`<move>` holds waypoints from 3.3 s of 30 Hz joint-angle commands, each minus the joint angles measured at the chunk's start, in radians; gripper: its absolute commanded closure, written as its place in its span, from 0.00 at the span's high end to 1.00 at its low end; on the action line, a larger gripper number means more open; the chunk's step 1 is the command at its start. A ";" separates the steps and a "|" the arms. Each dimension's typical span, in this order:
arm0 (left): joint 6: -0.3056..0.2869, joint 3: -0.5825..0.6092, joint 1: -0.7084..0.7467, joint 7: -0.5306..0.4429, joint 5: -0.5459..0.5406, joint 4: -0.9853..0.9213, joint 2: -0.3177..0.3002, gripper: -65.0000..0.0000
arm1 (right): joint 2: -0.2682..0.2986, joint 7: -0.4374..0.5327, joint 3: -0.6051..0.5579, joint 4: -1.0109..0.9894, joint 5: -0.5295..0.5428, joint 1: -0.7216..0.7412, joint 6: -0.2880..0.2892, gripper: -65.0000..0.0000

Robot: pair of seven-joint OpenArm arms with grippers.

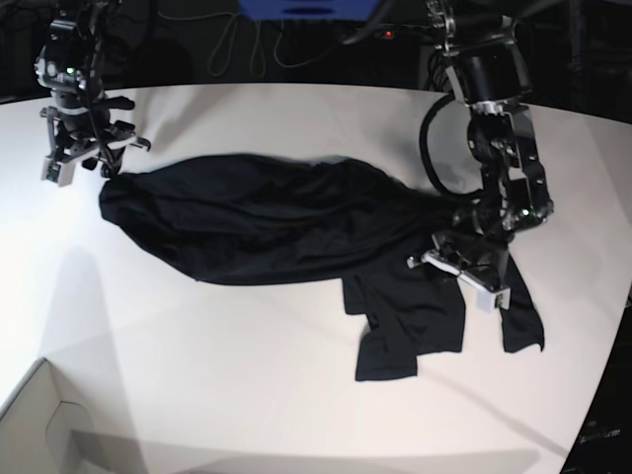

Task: Layout the t-shirt on the table in an organized manner, then fold the t-shirt properly
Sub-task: 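Lower the left gripper onto the shirt's bunched end and grasp it, then pull the grasped shirt fabric away from the right gripper with left gripper, then regrasp the shirt fabric with the left gripper and lift it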

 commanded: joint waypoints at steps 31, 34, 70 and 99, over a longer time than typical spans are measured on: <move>-0.004 -0.129 -0.075 -0.055 -0.017 -0.120 0.026 0.39 | 0.010 0.024 0.002 0.015 0.007 0.005 0.001 0.36; -0.009 -0.129 -0.075 -0.058 -0.019 -0.123 0.026 0.26 | 0.010 0.024 0.002 0.015 0.007 0.004 0.001 0.36; 0.059 -0.129 -0.750 -0.181 -0.002 -0.376 0.046 0.00 | 0.045 0.024 0.077 0.015 0.007 -0.037 0.001 0.36; 0.155 0.115 -0.286 -0.317 0.001 -0.267 -0.123 0.75 | 0.023 0.024 0.071 0.018 0.010 -0.034 0.001 0.37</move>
